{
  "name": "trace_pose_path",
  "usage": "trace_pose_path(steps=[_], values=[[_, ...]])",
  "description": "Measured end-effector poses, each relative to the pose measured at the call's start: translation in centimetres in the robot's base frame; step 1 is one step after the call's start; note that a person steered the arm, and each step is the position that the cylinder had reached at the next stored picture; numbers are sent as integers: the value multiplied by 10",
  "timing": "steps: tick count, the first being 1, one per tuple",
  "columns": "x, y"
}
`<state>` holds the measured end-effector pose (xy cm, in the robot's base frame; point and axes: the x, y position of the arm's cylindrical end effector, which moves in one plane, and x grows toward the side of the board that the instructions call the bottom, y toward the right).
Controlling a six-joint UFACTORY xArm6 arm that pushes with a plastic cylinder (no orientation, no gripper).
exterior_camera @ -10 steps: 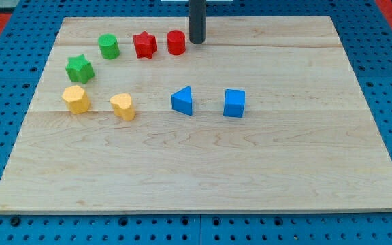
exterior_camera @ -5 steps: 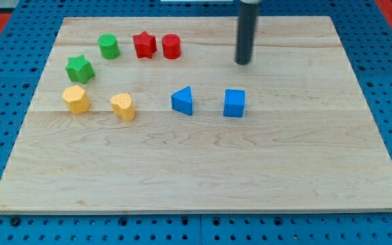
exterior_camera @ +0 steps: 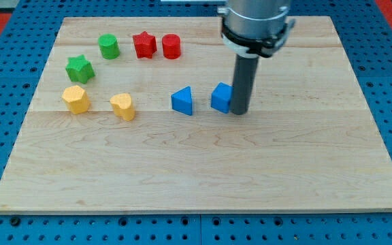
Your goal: Push the blue cube into the red circle
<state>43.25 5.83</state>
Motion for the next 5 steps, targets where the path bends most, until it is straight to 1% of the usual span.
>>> trace_pose_path(steps=[1,4,5], values=[[-17,-20],[-17,-96],[-17,-113]])
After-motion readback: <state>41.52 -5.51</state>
